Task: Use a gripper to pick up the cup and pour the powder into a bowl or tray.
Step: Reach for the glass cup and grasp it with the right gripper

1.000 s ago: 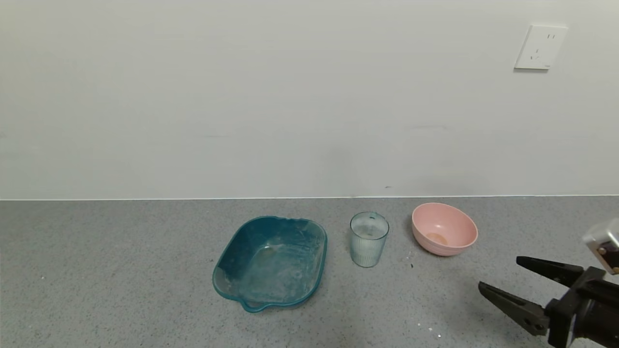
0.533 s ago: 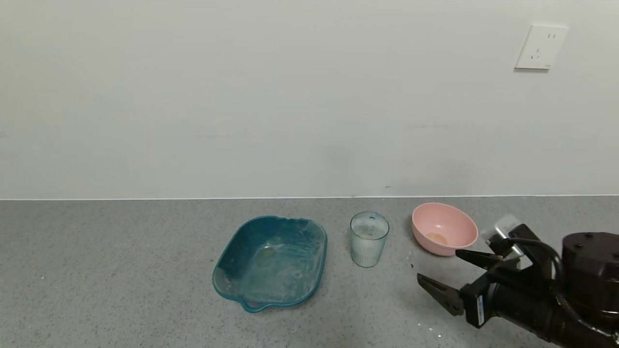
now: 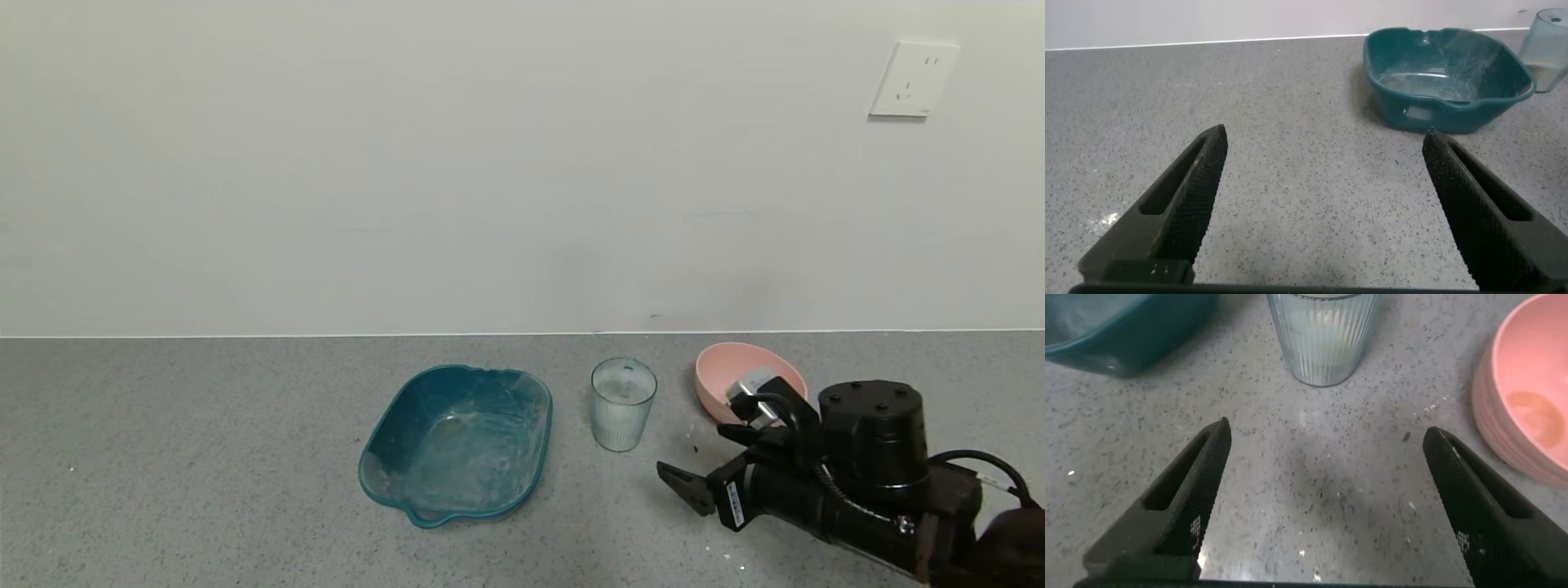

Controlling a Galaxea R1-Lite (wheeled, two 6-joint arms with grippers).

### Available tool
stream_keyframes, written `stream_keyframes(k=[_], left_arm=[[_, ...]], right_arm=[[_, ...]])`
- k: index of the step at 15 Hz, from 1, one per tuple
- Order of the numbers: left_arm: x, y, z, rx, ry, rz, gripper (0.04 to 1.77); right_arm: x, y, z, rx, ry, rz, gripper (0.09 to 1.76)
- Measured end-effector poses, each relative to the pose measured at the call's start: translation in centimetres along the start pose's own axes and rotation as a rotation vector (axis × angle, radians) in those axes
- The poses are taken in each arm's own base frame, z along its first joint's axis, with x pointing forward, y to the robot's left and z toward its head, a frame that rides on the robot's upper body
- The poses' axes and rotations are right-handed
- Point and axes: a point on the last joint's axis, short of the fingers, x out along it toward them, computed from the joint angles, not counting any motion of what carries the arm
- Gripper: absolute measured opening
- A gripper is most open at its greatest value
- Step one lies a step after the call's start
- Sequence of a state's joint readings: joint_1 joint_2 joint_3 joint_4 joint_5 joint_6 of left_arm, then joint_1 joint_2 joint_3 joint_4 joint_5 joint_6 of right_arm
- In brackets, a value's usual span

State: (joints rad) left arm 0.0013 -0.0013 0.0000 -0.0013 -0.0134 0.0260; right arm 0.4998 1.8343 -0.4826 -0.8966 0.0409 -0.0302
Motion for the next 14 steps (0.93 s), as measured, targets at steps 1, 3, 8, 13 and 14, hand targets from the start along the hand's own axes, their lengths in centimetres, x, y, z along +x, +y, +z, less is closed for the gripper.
stream_keyframes(k=[1,3,8,13,14], left_arm=[[0.0,0.0,0.0,0.0,0.0,0.0,1.72],[0.0,0.0,0.0,0.0,0.0,0.0,1.72],[0.0,0.0,0.0,0.0,0.0,0.0,1.72],[0.0,0.0,0.0,0.0,0.0,0.0,1.72],[0.0,0.0,0.0,0.0,0.0,0.0,1.72]], right_arm=[[0.9,0.0,-0.1,-0.001,0.01,0.0,1.71],[2.6,-0.1,-0.2,-0.001,0.024,-0.001,1.71],[6.3,-0.3,-0.2,0.0,0.028,0.0,1.71],[9.0,-0.4,0.4,0.003,-0.061,-0.001,1.71],[9.5,-0.4,0.3,0.002,-0.083,0.001,1.71]])
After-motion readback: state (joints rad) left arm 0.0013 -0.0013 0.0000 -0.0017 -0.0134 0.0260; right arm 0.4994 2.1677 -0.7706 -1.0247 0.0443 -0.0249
